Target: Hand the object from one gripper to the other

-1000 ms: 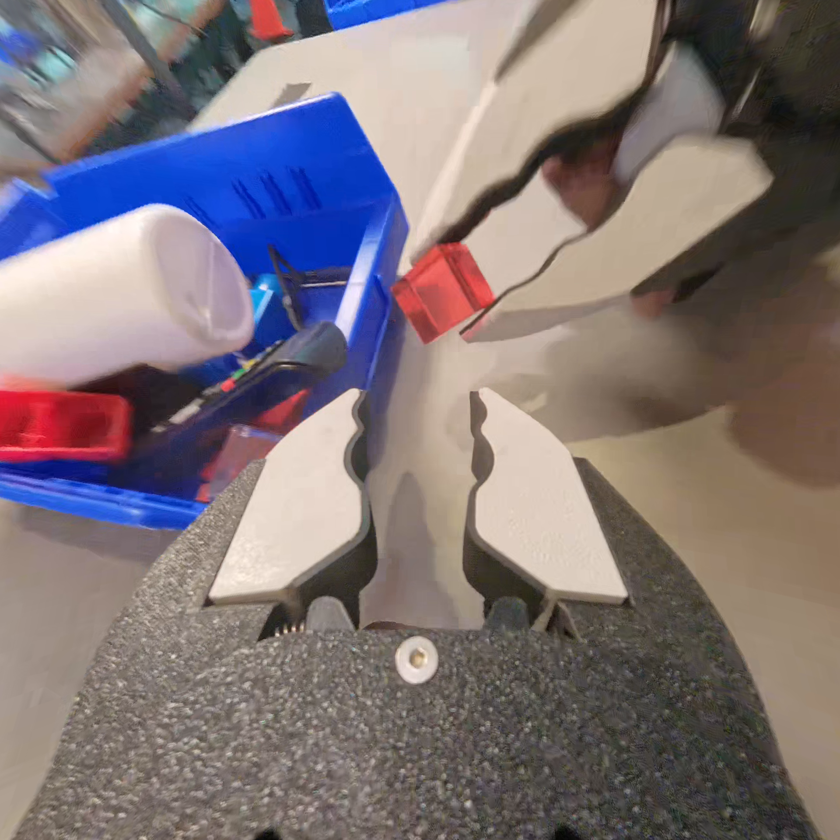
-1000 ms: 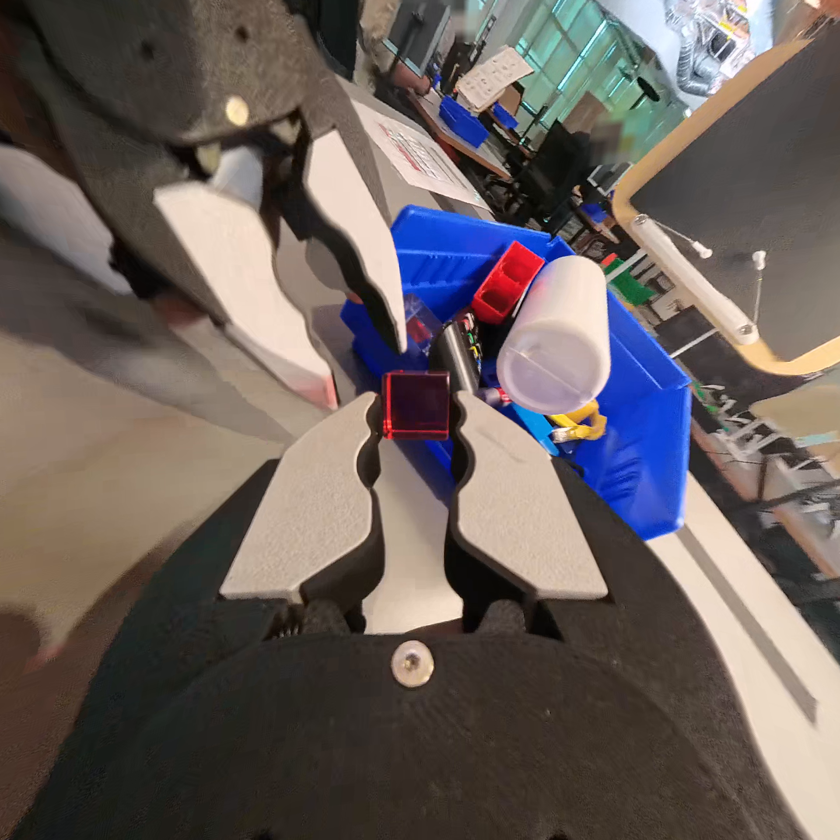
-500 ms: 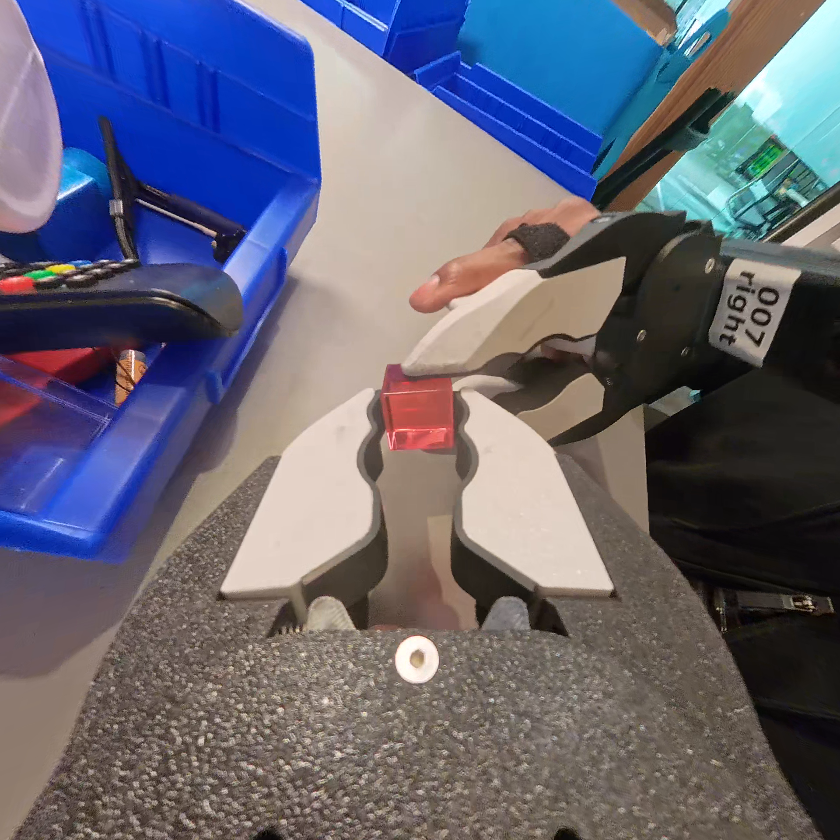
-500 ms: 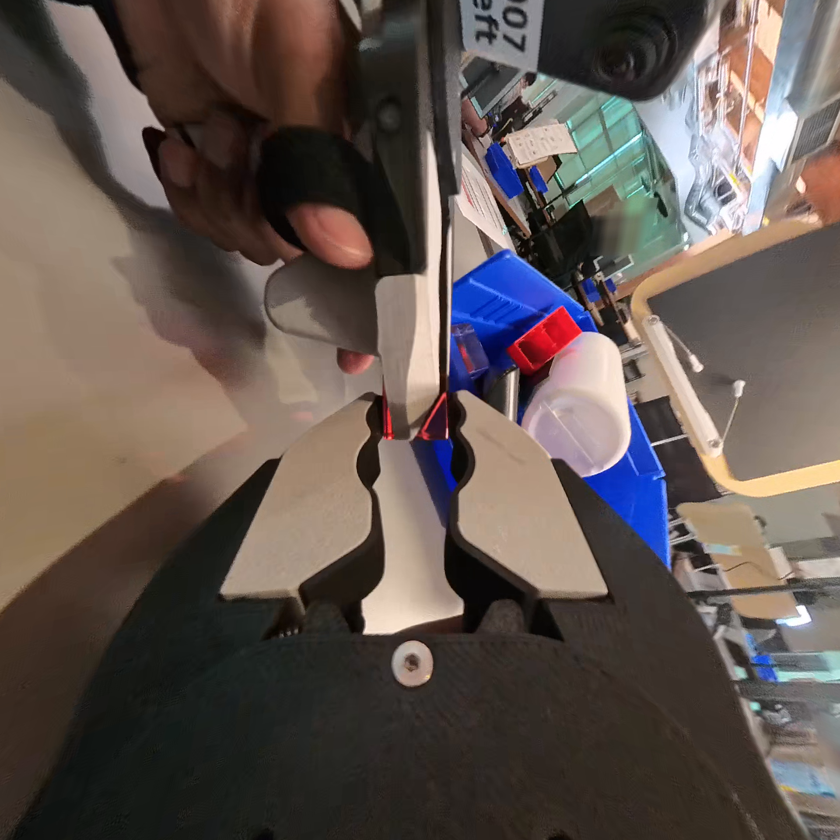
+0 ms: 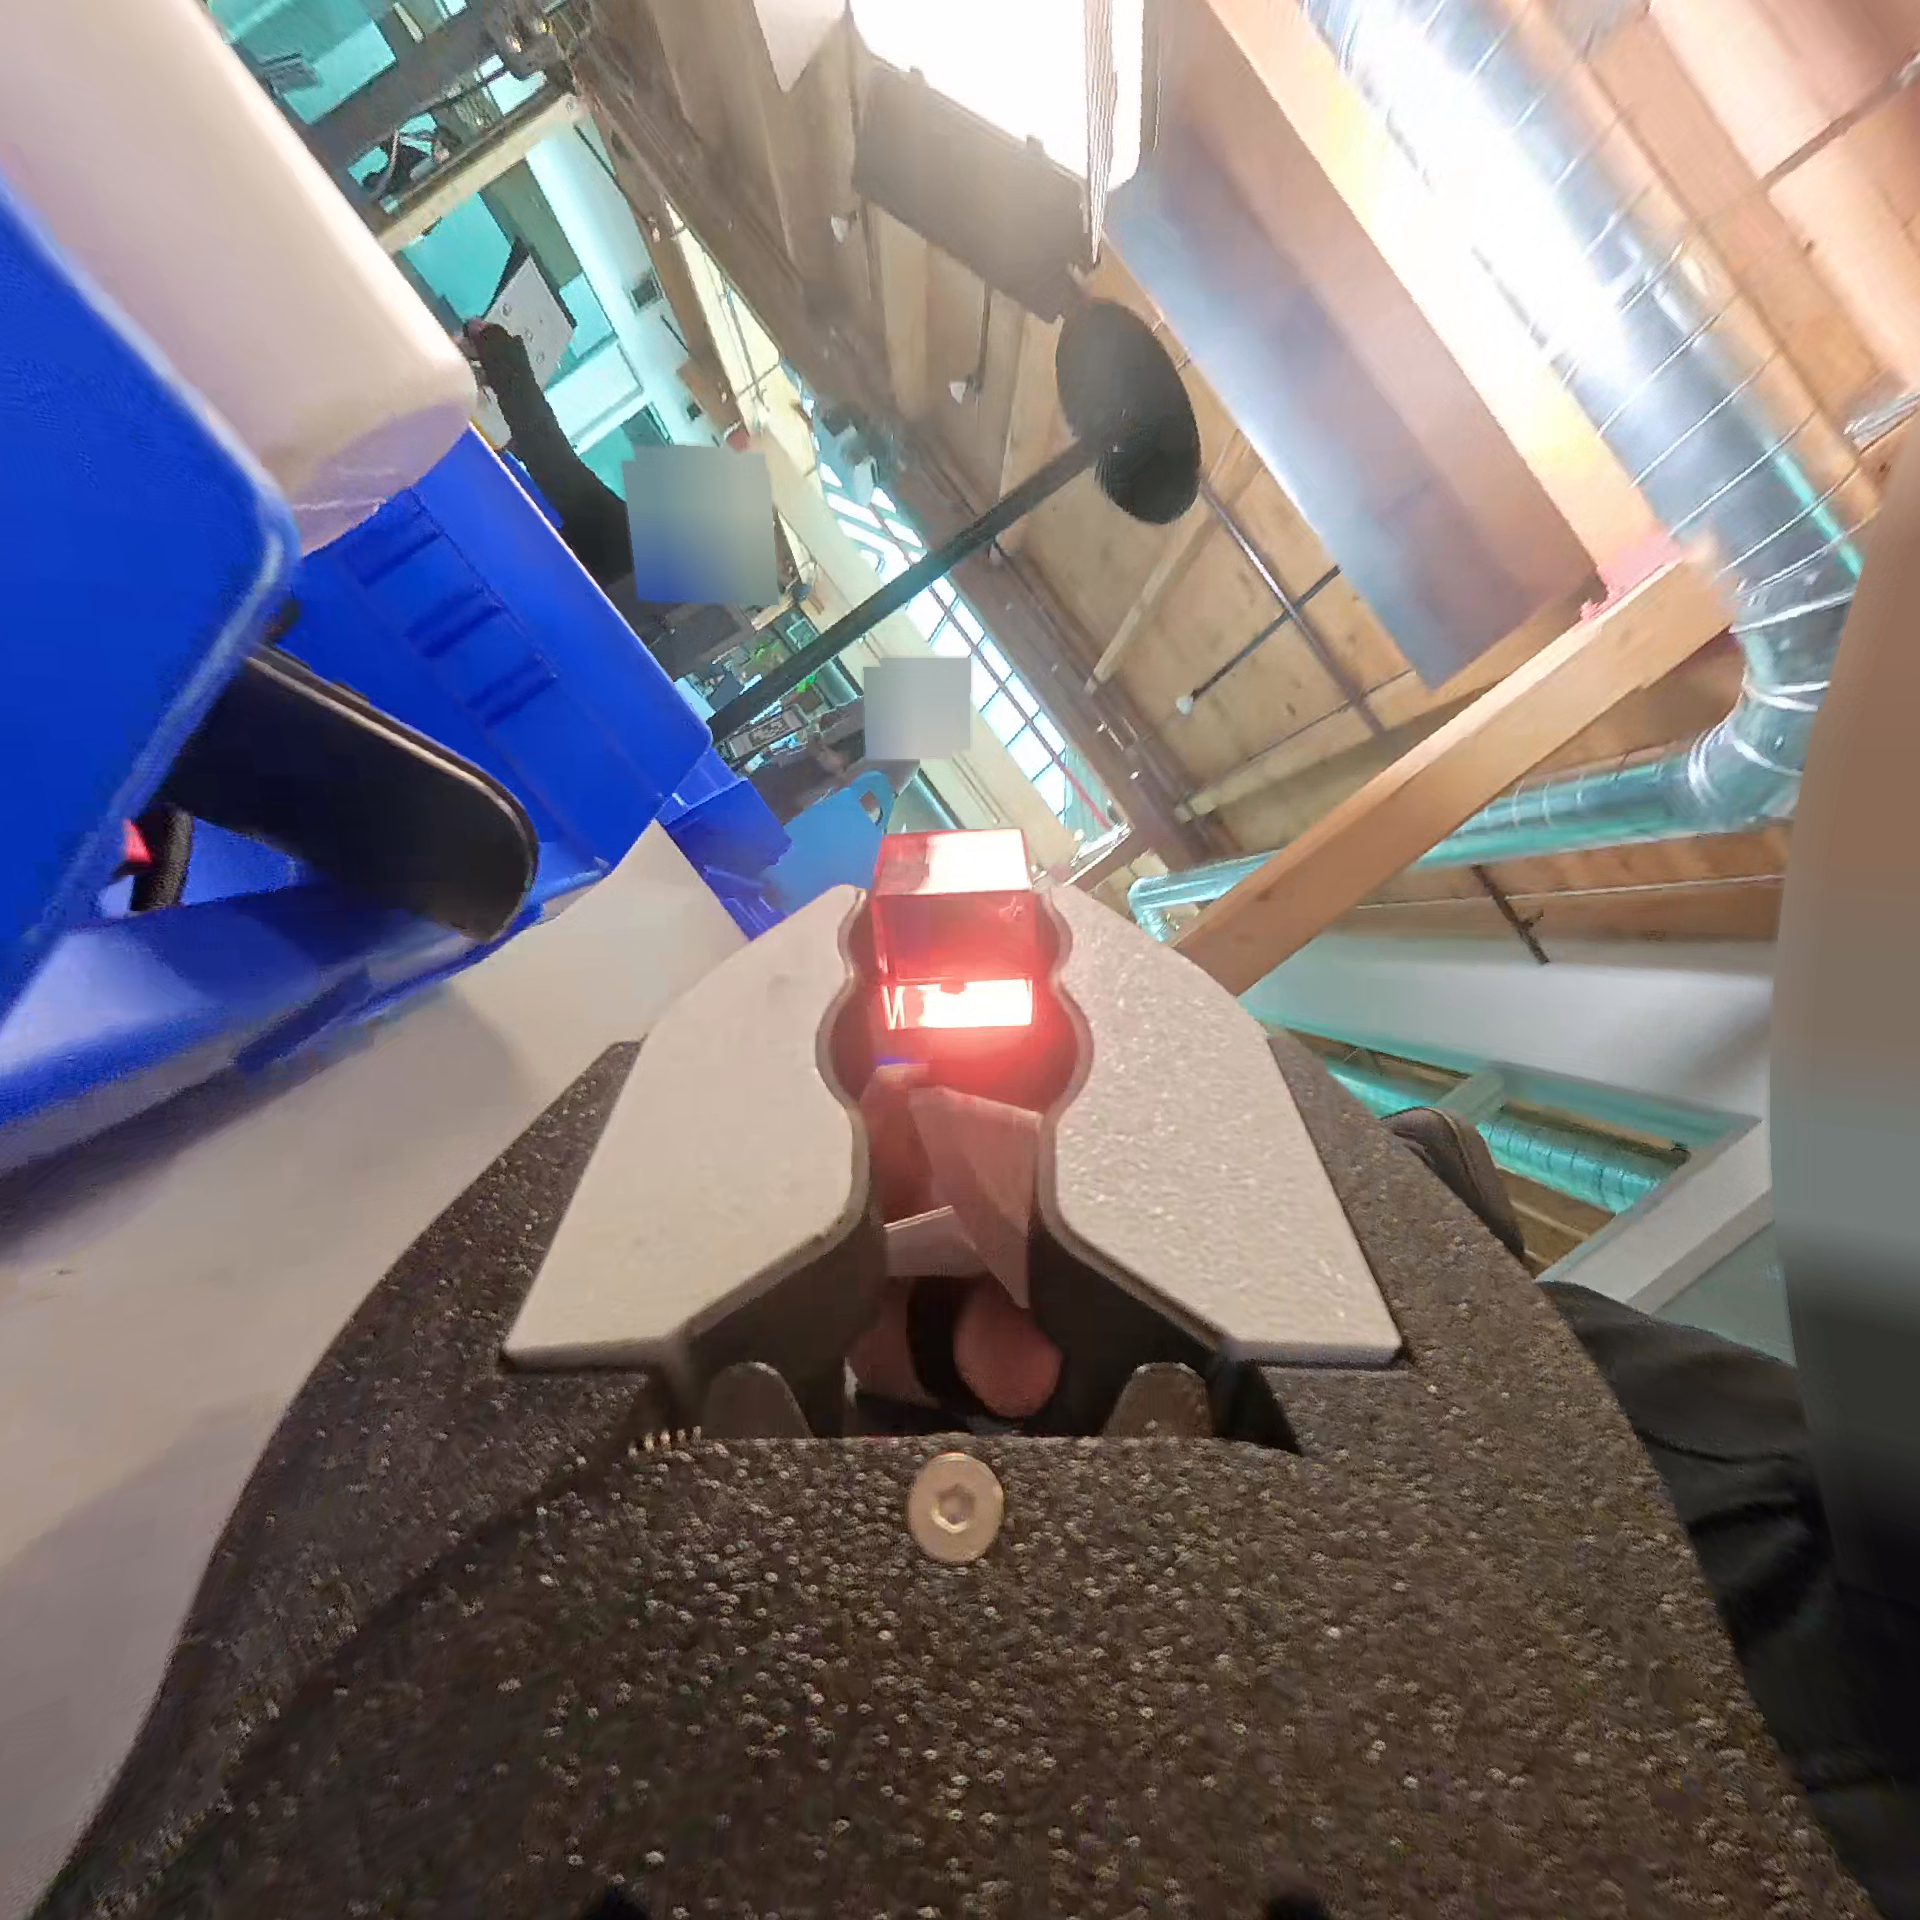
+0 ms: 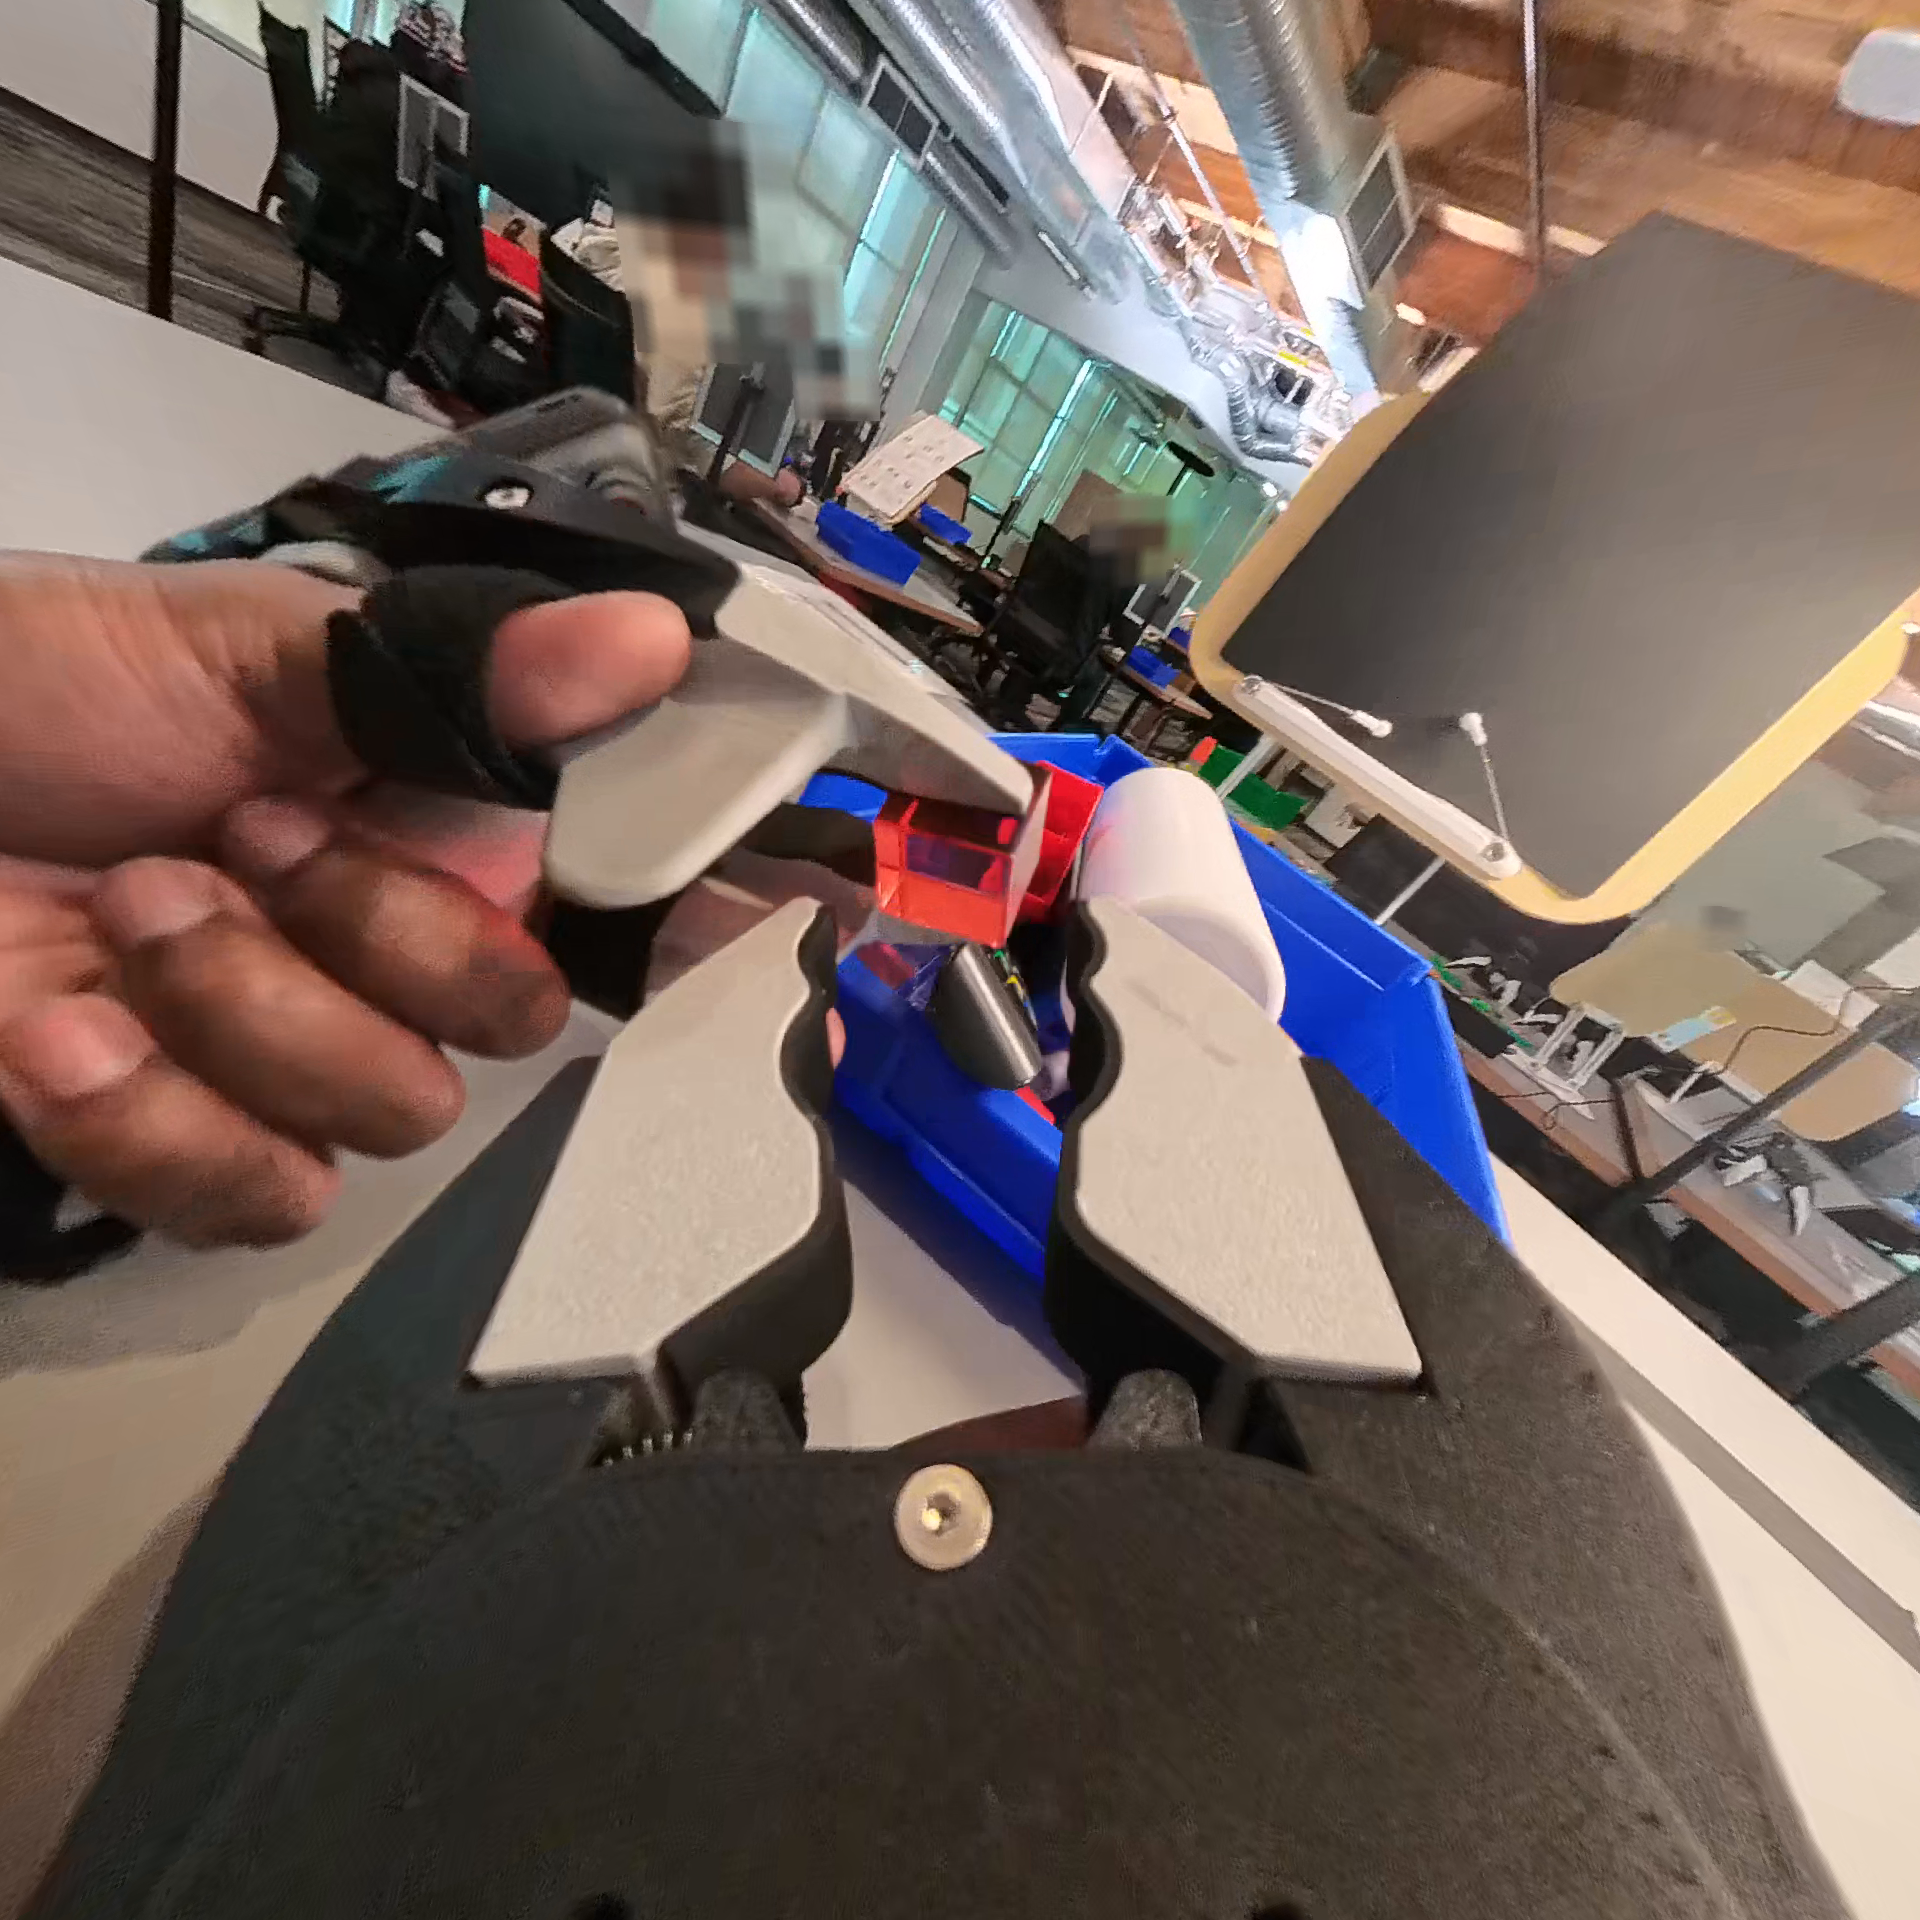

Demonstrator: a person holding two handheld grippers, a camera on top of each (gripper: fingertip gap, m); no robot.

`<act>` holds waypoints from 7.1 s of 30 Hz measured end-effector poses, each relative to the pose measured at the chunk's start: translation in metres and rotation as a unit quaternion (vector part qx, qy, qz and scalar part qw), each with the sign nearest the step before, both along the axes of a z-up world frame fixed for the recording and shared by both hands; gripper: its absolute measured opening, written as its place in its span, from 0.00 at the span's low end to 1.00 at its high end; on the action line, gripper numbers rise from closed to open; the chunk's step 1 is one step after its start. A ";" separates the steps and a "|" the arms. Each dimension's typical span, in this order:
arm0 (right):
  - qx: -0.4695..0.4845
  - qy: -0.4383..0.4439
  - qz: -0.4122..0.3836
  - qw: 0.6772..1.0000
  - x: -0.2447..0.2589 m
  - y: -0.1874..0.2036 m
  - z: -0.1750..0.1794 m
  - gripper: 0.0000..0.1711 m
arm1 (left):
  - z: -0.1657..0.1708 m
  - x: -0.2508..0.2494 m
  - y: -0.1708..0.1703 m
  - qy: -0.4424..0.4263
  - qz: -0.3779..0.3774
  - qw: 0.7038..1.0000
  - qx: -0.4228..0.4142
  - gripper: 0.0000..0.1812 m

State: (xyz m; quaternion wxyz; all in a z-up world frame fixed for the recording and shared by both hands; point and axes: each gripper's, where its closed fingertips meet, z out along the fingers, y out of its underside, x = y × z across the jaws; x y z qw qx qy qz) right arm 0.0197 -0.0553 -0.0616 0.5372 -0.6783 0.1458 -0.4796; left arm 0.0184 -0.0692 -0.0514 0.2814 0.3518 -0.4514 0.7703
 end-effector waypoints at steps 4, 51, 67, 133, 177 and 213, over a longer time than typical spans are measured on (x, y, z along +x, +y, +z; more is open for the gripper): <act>-0.017 -0.007 -0.013 1.000 0.002 0.004 -0.003 0.23 | 0.000 -0.008 -0.007 0.017 -0.014 0.999 -0.025 0.16; -0.420 -0.285 0.146 0.849 -0.045 0.004 -0.061 0.37 | -0.085 -0.061 0.007 -0.359 -0.252 0.791 0.426 0.16; -0.161 0.125 0.158 0.966 -0.009 -0.012 -0.064 0.18 | -0.042 -0.025 0.004 -0.643 0.022 0.662 0.385 0.31; 0.080 0.436 0.339 0.830 -0.049 -0.010 -0.046 0.15 | -0.058 -0.038 -0.012 -0.751 0.088 0.516 0.404 0.17; -0.207 -0.093 0.092 0.970 -0.017 -0.013 -0.030 0.17 | -0.049 -0.029 -0.016 -0.290 -0.087 0.896 0.325 0.28; 0.097 0.318 0.274 0.902 -0.037 0.002 -0.028 0.32 | -0.036 -0.015 -0.005 -0.691 0.206 0.494 0.485 0.16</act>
